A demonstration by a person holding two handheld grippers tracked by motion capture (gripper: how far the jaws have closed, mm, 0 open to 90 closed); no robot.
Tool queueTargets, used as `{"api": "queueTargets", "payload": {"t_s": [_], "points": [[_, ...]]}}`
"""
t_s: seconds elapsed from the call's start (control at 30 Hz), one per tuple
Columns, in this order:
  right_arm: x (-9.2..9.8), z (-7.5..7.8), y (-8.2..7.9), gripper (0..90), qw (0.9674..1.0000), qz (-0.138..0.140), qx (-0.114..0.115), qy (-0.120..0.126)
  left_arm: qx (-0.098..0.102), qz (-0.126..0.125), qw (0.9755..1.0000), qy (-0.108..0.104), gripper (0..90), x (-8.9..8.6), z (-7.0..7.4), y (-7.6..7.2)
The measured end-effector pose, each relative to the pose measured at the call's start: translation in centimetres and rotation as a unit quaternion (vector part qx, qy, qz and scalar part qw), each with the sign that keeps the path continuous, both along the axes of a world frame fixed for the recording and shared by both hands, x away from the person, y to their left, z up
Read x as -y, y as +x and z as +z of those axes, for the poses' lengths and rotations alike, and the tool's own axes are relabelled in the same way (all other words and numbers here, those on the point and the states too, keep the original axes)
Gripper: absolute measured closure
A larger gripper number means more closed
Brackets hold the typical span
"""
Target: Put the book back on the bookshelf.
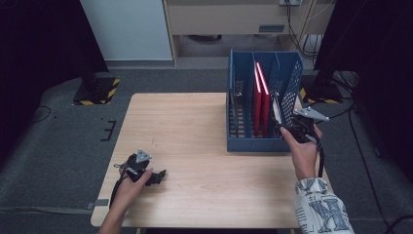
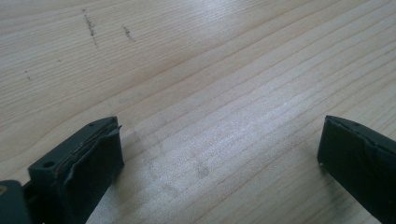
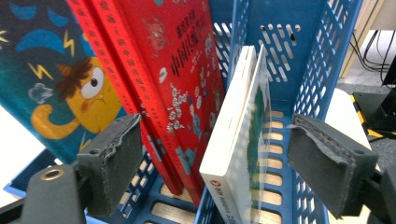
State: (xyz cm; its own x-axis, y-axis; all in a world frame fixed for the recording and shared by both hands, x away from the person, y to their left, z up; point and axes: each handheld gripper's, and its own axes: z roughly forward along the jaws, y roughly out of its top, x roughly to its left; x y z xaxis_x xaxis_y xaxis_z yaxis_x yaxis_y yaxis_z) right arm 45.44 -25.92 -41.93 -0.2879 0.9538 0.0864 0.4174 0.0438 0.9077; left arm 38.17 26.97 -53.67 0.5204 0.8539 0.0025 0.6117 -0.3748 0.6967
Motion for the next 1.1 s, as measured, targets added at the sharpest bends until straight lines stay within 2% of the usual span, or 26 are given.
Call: {"api": "queueTargets", "payload": {"t_s": [0.1, 0.33, 0.53, 0.93, 1.1], "points": [[-0.1, 0.2, -0.4, 18.2, 1.0000, 0.006, 0.002, 0.007, 0.000, 0.000, 1.0000, 0.000, 0.0, 0.0, 0.0, 0.0], [-0.1, 0.5, -1.5, 17.8, 0.9999, 0.015, 0.005, 0.006, 0.000, 0.000, 1.0000, 0.000, 0.0, 0.0, 0.0, 0.0], [-0.3, 0.4, -2.7, 17.2, 0.9994, 0.031, 0.008, -0.011, 0.000, 0.000, 1.0000, 0.000, 0.0, 0.0, 0.0, 0.0], [-0.1, -0.1, -4.7, 15.4, 0.9990, 0.038, 0.013, -0.018, 0.000, -0.001, 1.0000, 0.001, 0.0, 0.0, 0.0, 0.0], [-0.1, -0.2, -5.5, 10.7, 0.9991, 0.037, 0.012, -0.018, 0.000, -0.001, 1.0000, 0.000, 0.0, 0.1, 0.0, 0.0]]}}
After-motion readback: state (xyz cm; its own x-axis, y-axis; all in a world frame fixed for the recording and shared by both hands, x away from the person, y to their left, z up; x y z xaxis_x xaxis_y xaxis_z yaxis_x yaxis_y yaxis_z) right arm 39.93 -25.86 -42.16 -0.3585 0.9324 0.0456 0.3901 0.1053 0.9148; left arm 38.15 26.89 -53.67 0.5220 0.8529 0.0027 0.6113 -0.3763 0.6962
